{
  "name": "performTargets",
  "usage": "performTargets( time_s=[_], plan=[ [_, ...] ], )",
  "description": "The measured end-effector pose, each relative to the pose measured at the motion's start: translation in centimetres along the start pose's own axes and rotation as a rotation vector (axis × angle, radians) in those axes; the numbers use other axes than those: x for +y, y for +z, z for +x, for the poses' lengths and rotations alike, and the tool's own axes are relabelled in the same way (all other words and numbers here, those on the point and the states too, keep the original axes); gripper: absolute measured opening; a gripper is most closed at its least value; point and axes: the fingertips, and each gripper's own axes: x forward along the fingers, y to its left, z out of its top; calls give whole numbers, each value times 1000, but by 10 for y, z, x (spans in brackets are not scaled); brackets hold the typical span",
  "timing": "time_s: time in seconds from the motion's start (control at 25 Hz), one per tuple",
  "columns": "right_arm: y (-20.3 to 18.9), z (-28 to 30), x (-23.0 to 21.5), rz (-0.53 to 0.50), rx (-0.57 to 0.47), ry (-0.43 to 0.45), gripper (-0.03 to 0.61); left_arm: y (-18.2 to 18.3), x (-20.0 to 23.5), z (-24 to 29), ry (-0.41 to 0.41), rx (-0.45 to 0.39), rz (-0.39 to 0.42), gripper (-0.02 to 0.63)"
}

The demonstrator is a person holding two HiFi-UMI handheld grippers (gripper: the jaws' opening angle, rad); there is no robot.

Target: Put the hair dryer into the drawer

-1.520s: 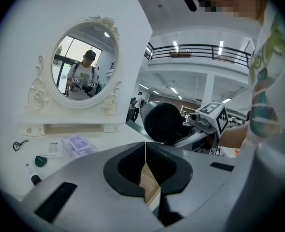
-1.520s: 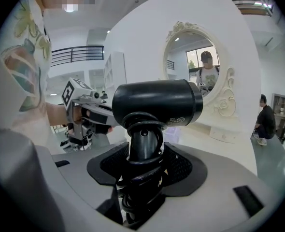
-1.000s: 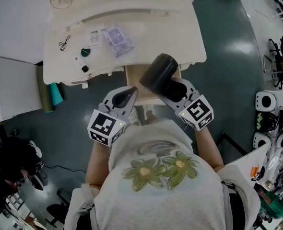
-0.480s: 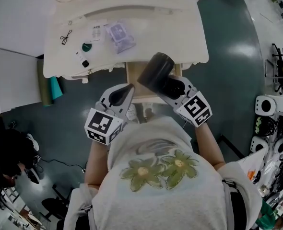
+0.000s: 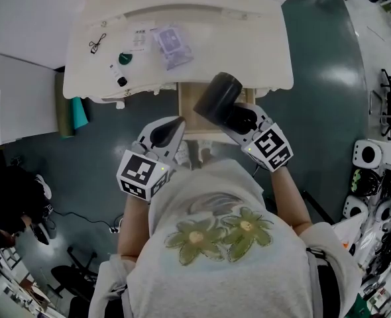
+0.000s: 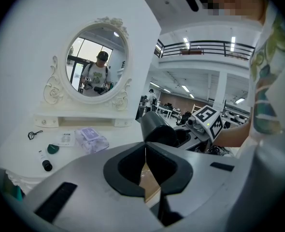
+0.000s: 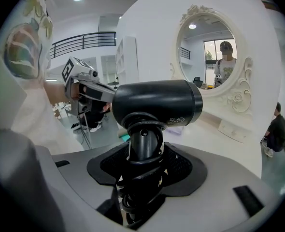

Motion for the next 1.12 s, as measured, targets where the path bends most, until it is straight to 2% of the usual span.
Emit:
performTargets(
  time_s=[0.56,1.12],
  plan=[
    [-22,18,5,-42,63,60,215,-9,4,-5,40,13,-27,11],
    [-40,34,3,-59,115,115,215,-15,10,4,46,41,-41,11]
  ],
)
